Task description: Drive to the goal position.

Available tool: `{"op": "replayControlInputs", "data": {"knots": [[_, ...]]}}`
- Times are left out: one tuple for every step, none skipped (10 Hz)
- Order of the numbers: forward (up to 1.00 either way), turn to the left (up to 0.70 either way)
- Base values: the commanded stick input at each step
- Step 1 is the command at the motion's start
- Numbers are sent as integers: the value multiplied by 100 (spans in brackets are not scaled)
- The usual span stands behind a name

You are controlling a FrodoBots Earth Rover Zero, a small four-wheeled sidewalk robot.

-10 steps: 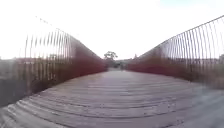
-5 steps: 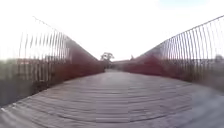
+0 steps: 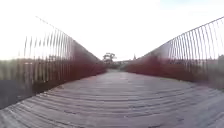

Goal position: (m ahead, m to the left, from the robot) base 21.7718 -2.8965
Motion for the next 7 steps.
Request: {"op": "replayControlInputs", "data": {"knots": [[70,0],[70,0],[70,0],[70,0],[70,0],[70,0],[70,0]]}}
